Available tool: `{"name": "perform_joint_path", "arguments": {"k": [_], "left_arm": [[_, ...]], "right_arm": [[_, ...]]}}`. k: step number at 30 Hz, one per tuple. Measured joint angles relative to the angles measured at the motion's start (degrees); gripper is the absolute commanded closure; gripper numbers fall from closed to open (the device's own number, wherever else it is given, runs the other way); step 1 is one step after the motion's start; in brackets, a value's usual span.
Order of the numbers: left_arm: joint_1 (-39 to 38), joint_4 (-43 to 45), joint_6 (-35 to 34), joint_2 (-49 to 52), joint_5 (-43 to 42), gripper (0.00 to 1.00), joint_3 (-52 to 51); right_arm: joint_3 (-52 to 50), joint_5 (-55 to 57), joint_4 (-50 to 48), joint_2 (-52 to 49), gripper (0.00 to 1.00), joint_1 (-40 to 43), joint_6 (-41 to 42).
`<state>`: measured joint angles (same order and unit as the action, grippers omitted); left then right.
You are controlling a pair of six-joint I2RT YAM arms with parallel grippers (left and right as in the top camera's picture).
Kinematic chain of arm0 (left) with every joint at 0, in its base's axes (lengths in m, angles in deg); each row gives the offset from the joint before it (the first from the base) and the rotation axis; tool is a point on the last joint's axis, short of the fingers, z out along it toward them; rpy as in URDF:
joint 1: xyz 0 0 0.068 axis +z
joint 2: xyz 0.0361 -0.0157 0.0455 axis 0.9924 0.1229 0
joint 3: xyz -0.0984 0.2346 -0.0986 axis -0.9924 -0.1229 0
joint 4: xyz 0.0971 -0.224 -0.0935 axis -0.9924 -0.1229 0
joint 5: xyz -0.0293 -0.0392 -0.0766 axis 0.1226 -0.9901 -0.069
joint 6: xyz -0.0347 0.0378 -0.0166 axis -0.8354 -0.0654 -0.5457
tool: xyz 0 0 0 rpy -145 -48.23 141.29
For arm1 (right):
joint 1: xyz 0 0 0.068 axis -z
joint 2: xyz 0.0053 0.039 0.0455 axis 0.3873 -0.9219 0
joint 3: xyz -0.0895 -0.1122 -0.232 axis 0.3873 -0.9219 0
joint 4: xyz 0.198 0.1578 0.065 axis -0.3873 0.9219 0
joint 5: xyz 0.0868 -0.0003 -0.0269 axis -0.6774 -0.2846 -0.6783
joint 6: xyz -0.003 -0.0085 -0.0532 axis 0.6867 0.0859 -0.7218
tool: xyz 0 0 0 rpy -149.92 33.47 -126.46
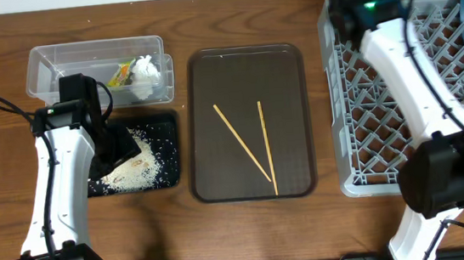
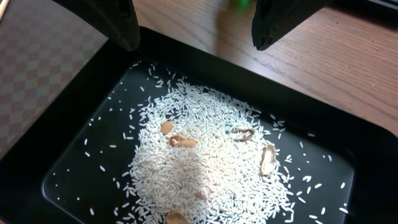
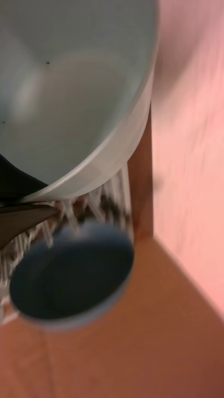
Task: Sort waste into correct bins and load items into the dishwasher rack
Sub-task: 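Lift the light-blue bowl and carry it toward the rack, then place the bowl upright in the rack beside the plate and release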
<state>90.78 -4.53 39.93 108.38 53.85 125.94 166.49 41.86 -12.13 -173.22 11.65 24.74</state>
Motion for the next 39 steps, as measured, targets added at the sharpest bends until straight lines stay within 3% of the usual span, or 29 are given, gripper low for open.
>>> {"name": "perform_joint_path", "arguments": {"k": [14,39], "left_arm": [[0.0,0.2,0.0,0.0,0.0,0.39,0.0],[0.0,0.2,0.0,0.0,0.0,0.39,0.0]], "right_arm": [[0.0,15.1,-3.8,-6.5,0.99,11.3,-6.6],[-0.1,11.5,-1.2,-13.7,0.99,13.7,-6.8]]}}
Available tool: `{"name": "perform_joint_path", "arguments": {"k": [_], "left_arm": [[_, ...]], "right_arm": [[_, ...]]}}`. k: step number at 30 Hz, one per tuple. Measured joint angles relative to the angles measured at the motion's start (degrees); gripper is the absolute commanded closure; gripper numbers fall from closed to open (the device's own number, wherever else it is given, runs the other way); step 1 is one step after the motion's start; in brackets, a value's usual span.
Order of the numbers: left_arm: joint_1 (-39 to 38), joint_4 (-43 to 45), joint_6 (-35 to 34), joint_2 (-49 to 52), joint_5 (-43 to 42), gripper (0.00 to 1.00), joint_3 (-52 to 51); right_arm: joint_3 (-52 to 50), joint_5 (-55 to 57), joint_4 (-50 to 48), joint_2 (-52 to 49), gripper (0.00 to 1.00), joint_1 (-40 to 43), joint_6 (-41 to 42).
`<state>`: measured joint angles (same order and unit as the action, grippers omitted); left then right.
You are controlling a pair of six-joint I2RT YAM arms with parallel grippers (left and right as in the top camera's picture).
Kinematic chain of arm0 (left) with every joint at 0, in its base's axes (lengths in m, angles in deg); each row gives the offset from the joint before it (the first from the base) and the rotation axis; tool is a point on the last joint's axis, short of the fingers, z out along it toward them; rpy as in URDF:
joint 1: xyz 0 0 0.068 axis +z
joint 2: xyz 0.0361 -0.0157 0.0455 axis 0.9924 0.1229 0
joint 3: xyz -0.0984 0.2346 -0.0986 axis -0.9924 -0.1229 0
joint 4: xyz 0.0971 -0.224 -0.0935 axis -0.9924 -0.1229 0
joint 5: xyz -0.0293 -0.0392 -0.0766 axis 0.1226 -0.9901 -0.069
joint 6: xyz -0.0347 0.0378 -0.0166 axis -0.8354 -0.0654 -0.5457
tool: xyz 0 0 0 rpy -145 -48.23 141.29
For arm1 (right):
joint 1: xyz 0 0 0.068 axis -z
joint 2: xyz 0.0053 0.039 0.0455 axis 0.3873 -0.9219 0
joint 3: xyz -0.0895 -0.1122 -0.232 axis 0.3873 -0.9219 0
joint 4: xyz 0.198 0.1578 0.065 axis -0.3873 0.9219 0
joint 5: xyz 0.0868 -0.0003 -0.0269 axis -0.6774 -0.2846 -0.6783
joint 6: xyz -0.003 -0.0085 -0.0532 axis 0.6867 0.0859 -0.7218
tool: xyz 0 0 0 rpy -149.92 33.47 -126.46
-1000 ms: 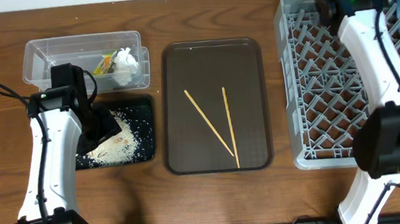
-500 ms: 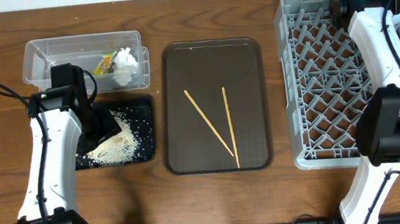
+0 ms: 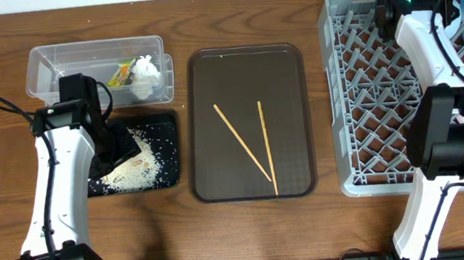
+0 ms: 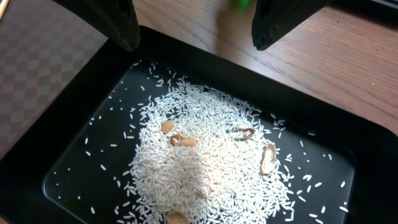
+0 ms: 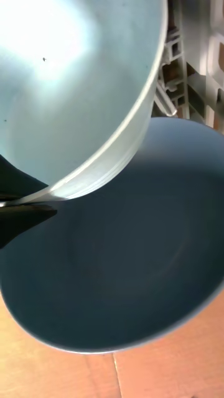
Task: Sort waste into correct bins and load items into the dishwasher rack
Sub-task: 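Place the bowl upright in the rack beside the plate and release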
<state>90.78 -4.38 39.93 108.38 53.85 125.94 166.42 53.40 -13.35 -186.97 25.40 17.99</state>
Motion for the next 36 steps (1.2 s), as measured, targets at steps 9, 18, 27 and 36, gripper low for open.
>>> {"name": "perform_joint_path", "arguments": {"k": [9,18,27,36], "left_arm": [[0.0,0.0,0.0,0.0,0.0,0.38,0.0],[0.0,0.0,0.0,0.0,0.0,0.39,0.0],[0.0,-0.2,0.0,0.0,0.0,0.39,0.0],[0.0,-0.2,0.0,0.0,0.0,0.39,0.0]], "right_arm": [[0.0,1.1,3.1,0.0,0.99,-3.5,1.8],[-0.5,3.2,7.4,0.0,0.99,-6.2,6.1],[-1.9,12.5,2.1,-0.4,0.99,-6.4,7.0],[-2.3,15.8,1.1,-0.7,0.99,-6.4,6.2]]}}
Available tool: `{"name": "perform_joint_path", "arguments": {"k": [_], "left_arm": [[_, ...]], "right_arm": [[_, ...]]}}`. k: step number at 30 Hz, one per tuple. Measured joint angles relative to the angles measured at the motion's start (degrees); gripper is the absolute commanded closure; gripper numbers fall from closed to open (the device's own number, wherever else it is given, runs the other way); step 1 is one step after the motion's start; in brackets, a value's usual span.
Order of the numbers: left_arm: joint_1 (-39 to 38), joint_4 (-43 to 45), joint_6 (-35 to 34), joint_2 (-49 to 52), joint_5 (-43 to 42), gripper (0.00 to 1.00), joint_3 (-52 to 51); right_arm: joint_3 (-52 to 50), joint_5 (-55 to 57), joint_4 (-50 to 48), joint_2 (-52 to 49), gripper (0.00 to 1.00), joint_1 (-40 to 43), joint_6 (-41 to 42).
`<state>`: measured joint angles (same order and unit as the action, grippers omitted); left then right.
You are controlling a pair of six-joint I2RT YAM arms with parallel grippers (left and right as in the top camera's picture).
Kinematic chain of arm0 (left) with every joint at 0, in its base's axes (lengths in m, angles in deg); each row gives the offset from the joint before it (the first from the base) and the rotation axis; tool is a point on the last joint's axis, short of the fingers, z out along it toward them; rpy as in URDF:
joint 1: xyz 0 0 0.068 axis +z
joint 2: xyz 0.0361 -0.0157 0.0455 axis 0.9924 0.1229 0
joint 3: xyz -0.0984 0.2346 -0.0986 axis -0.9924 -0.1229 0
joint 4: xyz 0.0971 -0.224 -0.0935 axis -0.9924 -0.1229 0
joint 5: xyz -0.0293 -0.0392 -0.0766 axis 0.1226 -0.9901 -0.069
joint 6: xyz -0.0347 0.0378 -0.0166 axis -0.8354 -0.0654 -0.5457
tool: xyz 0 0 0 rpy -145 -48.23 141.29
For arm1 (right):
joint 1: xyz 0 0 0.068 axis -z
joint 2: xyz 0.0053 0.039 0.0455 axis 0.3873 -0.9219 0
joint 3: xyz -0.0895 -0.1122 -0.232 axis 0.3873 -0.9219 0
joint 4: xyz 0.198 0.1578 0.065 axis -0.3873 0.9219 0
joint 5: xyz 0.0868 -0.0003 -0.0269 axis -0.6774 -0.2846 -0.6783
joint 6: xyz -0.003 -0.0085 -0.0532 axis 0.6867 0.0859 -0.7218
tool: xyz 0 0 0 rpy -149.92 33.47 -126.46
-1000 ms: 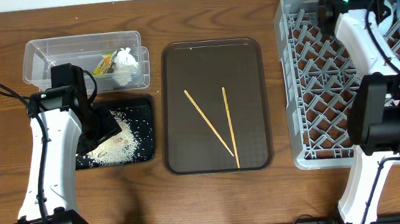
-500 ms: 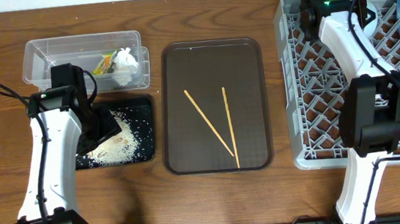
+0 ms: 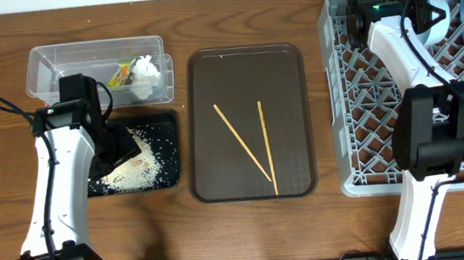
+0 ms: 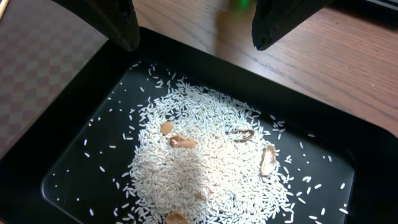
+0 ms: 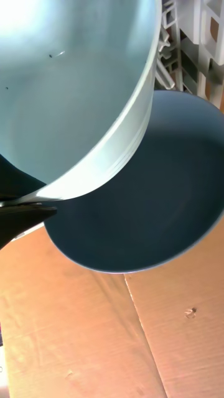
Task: Sort waste into correct bins and load items into the dishwasher rack
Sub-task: 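Place the bowl upright in the rack beside the plate and release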
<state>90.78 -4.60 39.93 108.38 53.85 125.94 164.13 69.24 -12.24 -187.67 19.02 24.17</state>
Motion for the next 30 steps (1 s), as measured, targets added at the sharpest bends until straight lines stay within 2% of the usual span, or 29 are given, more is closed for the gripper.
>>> {"name": "perform_joint_path", "arguments": {"k": [12,21,22,25,27,30], "left_arm": [[0.0,0.0,0.0,0.0,0.0,0.38,0.0],[0.0,0.0,0.0,0.0,0.0,0.39,0.0],[0.0,0.0,0.0,0.0,0.0,0.38,0.0],[0.0,0.0,0.0,0.0,0.0,0.38,0.0],[0.0,0.0,0.0,0.0,0.0,0.38,0.0],[0.0,0.0,0.0,0.0,0.0,0.39,0.0]], "right_arm": [[-6.5,2.8,-1.7,0.1,0.99,-0.4,0.6],[-7.8,1.6,6.5,0.1,0.99,-5.0,1.3],[-7.9,1.3,7.4,0.0,0.96,-5.5,1.7],[-8.0,-1.0,9.5,0.0,0.80,-6.7,3.9],[-8.1,-3.3,10.1,0.0,0.77,-8.2,5.3],[-8.3,-8.2,10.3,0.1,0.67,-10.6,6.6]]}}
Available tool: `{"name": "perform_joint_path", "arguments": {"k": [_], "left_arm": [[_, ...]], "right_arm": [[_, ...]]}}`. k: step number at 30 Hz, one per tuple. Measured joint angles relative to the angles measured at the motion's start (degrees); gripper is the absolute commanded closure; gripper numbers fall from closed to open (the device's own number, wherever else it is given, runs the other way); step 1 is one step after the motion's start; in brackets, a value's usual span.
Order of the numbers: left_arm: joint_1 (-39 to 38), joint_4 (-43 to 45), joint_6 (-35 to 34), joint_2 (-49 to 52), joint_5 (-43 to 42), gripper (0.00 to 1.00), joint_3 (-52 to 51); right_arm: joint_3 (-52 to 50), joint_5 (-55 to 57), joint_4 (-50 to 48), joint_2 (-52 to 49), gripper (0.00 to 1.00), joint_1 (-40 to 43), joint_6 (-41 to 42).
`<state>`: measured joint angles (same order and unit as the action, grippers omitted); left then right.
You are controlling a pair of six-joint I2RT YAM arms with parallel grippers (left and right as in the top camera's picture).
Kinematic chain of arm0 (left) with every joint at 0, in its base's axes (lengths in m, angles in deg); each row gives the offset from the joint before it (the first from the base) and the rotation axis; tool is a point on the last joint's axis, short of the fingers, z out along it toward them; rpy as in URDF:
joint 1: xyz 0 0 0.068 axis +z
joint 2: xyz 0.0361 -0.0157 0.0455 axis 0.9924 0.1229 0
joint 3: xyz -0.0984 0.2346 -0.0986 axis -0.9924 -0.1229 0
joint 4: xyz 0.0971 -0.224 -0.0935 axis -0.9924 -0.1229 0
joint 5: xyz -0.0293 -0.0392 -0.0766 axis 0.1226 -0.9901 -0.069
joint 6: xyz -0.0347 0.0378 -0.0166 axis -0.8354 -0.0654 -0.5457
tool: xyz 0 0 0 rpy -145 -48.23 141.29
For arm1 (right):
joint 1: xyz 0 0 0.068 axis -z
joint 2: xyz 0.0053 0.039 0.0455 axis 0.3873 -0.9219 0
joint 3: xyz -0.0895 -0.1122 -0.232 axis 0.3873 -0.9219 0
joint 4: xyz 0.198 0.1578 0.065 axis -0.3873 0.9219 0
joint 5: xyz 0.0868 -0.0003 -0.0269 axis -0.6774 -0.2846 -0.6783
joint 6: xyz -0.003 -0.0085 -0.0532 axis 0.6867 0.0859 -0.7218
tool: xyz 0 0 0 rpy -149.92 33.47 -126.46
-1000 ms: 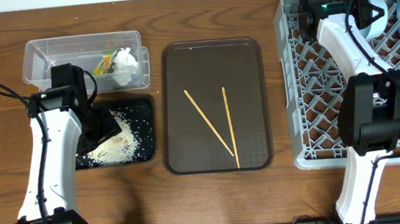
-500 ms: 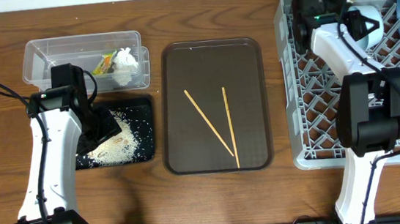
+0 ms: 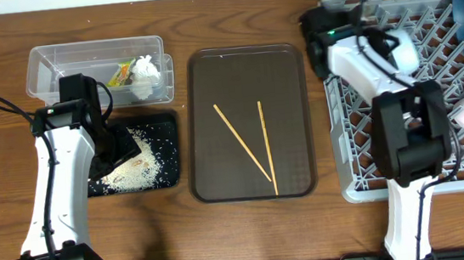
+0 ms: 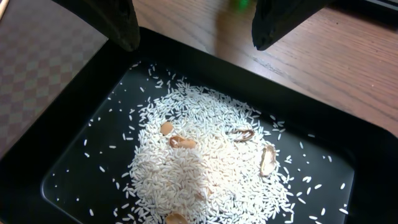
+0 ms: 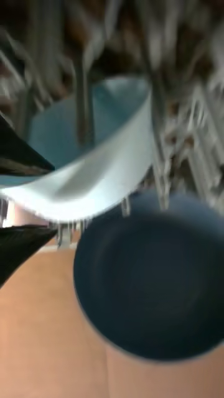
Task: Sort waste into correct bins and load items into the dishwasher rack
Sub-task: 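Place the bowl upright in the rack beside the plate and release, then move the right gripper to the chopsticks and grasp one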
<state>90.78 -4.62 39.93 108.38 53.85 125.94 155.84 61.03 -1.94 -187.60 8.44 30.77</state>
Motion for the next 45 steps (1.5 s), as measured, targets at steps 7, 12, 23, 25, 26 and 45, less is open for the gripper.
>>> {"name": "perform_joint_path", "arguments": {"k": [7,12,23,25,26,45], "left_arm": [[0.0,-0.2,0.0,0.0,0.0,0.39,0.0],[0.0,-0.2,0.0,0.0,0.0,0.34,0.0],[0.0,-0.2,0.0,0.0,0.0,0.29,0.0],[0.0,-0.2,0.0,0.0,0.0,0.28,0.0],[0.0,-0.2,0.0,0.0,0.0,0.27,0.0],[0.0,-0.2,0.0,0.0,0.0,0.25,0.0]], "right_arm": [[-0.6,-14.1,0.2,5.1,0.34,0.1,2.0],[-0.7,-23.5,0.8,15.5,0.24,-0.2,1.1],[-1.1,-71.1,7.8,24.8,0.35,-6.6,-0.5],[-2.6,-75.3,7.9,24.5,0.35,-8.5,0.5],[-3.5,-76.6,7.7,24.3,0.35,-9.4,1.1],[-15.8,-72.0,2.1,13.5,0.44,-22.2,15.7]]}}
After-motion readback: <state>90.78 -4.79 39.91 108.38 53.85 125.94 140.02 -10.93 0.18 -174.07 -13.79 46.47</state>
